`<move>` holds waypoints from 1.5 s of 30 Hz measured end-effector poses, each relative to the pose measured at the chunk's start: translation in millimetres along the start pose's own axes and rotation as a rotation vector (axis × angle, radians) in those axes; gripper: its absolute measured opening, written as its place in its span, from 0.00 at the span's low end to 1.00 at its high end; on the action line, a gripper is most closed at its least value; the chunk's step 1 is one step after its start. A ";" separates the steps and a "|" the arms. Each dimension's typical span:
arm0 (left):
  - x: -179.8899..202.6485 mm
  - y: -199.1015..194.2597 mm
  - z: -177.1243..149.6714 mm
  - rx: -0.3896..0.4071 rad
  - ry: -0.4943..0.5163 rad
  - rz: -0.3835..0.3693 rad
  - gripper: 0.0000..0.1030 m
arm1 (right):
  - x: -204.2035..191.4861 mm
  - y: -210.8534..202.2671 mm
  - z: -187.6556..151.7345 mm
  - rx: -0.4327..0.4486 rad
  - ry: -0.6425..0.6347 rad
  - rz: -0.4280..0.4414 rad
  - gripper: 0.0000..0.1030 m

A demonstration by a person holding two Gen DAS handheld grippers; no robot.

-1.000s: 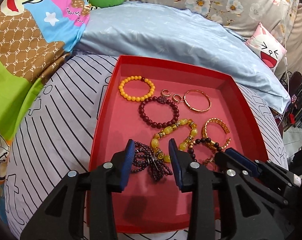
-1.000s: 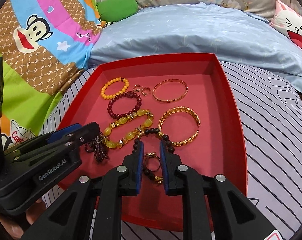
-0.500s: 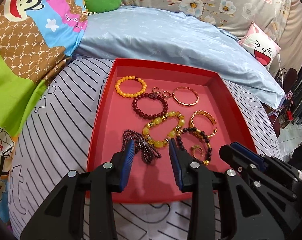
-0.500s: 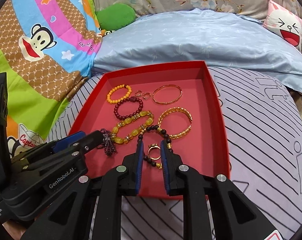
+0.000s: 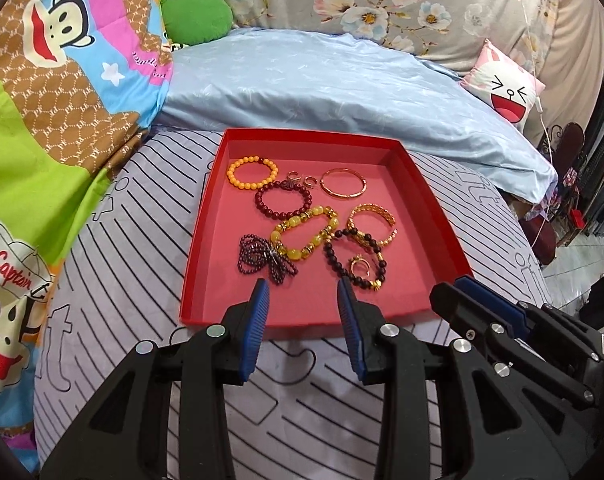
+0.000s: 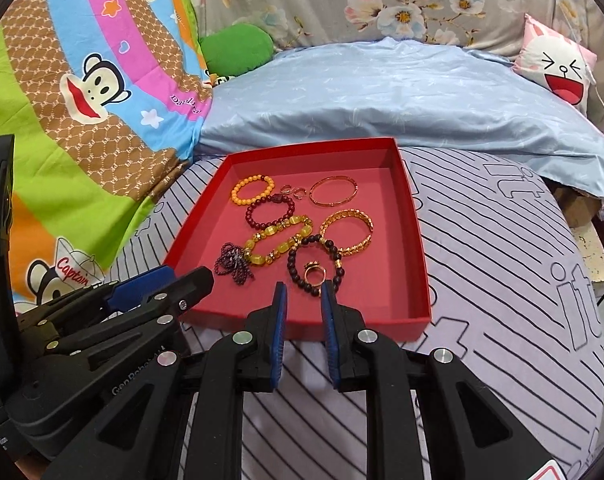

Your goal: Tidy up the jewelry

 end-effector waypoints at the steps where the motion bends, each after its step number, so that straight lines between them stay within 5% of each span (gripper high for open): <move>1: 1.9 -3.0 -1.4 0.002 0.005 0.006 0.32 | -0.1 -2.4 -0.6 0.002 -0.001 -0.004 0.17; 8: 9.2 -17.4 -12.1 0.006 0.026 0.035 0.34 | 2.9 -19.7 -10.4 0.013 0.000 -0.039 0.21; 11: 7.9 -21.7 -17.9 0.007 0.029 0.065 0.43 | 6.7 -24.5 -16.4 0.014 0.000 -0.056 0.24; 24: 0.3 -32.9 -34.1 0.022 0.029 0.127 0.66 | 29.0 -33.7 -33.5 0.021 0.042 -0.120 0.57; 36: -2.3 -35.4 -45.2 0.021 0.027 0.151 0.69 | 31.7 -37.9 -39.7 0.047 0.018 -0.182 0.64; 40: -7.4 -34.9 -48.5 0.019 0.009 0.160 0.69 | 33.6 -36.7 -40.9 0.045 0.031 -0.202 0.79; 45: -12.1 -34.7 -50.1 0.022 -0.002 0.169 0.73 | 33.3 -36.2 -43.1 0.043 0.032 -0.200 0.81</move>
Point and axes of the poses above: each gripper's, at about its wrist camera, not at the fingertips, and y roughly the way its jaws point, x to its right, z to its top, the point moved 8 cm from there along y, roughly the way its jaws point, and after that the axes turned 10 degrees about -z, right-handed, at the moved point
